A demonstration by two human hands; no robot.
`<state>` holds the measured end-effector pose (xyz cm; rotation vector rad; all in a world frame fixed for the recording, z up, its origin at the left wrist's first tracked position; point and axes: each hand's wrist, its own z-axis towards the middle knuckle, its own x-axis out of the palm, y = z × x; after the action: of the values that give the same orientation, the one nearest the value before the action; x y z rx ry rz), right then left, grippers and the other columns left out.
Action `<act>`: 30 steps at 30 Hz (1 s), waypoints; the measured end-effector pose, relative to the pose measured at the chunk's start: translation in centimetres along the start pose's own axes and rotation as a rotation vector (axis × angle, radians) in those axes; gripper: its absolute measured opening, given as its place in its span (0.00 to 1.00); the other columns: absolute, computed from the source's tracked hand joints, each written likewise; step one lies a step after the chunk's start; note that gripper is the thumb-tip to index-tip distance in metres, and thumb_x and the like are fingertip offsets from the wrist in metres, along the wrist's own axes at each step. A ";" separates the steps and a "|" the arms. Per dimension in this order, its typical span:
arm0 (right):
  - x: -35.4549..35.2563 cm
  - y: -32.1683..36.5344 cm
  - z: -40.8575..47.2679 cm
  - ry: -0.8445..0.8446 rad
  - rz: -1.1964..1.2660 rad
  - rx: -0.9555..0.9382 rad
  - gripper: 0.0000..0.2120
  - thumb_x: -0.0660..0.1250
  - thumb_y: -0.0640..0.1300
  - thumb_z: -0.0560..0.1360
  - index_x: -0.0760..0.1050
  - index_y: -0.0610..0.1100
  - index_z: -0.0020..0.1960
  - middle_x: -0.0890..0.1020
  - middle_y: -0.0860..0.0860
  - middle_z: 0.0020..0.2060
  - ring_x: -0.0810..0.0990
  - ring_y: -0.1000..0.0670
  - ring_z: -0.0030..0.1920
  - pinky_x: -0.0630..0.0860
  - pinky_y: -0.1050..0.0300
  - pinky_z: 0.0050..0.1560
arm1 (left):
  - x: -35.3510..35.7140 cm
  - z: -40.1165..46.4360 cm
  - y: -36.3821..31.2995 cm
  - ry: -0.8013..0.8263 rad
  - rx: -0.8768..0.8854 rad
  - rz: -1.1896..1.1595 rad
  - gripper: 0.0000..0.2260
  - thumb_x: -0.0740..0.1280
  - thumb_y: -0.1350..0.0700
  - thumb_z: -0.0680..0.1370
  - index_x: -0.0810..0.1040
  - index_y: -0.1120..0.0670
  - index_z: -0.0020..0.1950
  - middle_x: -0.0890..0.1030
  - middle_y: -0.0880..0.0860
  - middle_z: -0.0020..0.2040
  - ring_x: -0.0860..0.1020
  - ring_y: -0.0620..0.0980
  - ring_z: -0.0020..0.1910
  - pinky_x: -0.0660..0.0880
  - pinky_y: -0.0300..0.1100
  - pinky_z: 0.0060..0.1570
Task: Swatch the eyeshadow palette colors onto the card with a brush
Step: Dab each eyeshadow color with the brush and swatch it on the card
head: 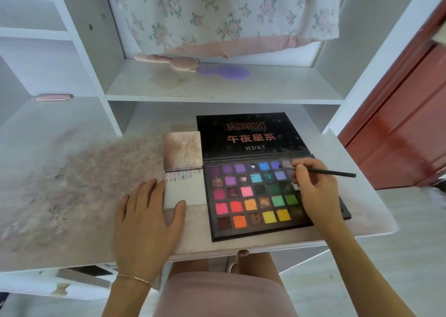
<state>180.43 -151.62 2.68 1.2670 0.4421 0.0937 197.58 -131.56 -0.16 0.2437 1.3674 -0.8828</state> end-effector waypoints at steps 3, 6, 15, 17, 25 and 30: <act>-1.9 -0.7 0.7 -0.082 -0.107 -0.001 0.04 0.58 0.37 0.77 0.71 0.44 0.48 0.78 0.55 0.37 0.79 0.61 0.38 0.74 0.73 0.30 | -0.1 0.0 -0.1 0.007 0.000 0.000 0.32 0.50 0.39 0.72 0.75 0.60 0.63 0.75 0.59 0.64 0.70 0.59 0.66 0.60 0.56 0.67; -3.1 -1.5 1.2 -0.120 -0.216 0.002 0.05 0.58 0.37 0.77 0.72 0.44 0.48 0.76 0.56 0.36 0.76 0.61 0.38 0.71 0.73 0.33 | -0.1 -0.1 0.0 0.021 -0.003 0.011 0.33 0.49 0.39 0.71 0.75 0.59 0.64 0.74 0.58 0.65 0.69 0.58 0.67 0.59 0.55 0.68; -3.1 -2.8 1.4 -0.106 -0.396 0.007 0.06 0.54 0.43 0.79 0.69 0.45 0.48 0.73 0.56 0.34 0.72 0.62 0.36 0.65 0.69 0.32 | -0.2 -0.1 0.0 0.035 0.007 0.028 0.33 0.49 0.38 0.72 0.74 0.59 0.65 0.74 0.59 0.65 0.69 0.59 0.67 0.59 0.56 0.68; -3.1 -2.8 1.4 -0.082 -0.415 0.006 0.05 0.55 0.43 0.79 0.69 0.45 0.47 0.73 0.57 0.34 0.72 0.62 0.36 0.65 0.70 0.32 | -0.2 -0.1 0.0 0.042 0.008 0.028 0.33 0.49 0.38 0.72 0.74 0.59 0.65 0.74 0.58 0.66 0.69 0.58 0.67 0.59 0.56 0.68; -3.0 -2.8 1.4 -0.081 -0.398 -0.009 0.05 0.56 0.42 0.79 0.69 0.45 0.47 0.74 0.57 0.34 0.74 0.60 0.36 0.67 0.67 0.32 | -0.2 -0.1 -0.1 0.042 0.007 0.016 0.34 0.48 0.38 0.71 0.74 0.59 0.65 0.73 0.59 0.66 0.68 0.59 0.67 0.59 0.56 0.68; -2.9 -3.0 1.5 -0.096 -0.407 0.004 0.05 0.56 0.42 0.79 0.69 0.45 0.46 0.74 0.55 0.33 0.74 0.58 0.36 0.68 0.65 0.32 | -0.3 -0.1 -0.1 0.039 0.008 0.008 0.34 0.48 0.38 0.71 0.74 0.59 0.65 0.73 0.59 0.66 0.68 0.59 0.67 0.59 0.56 0.68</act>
<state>177.83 -154.73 1.03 1.1579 0.6078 -0.3112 197.41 -131.45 0.12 0.2735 1.3980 -0.8804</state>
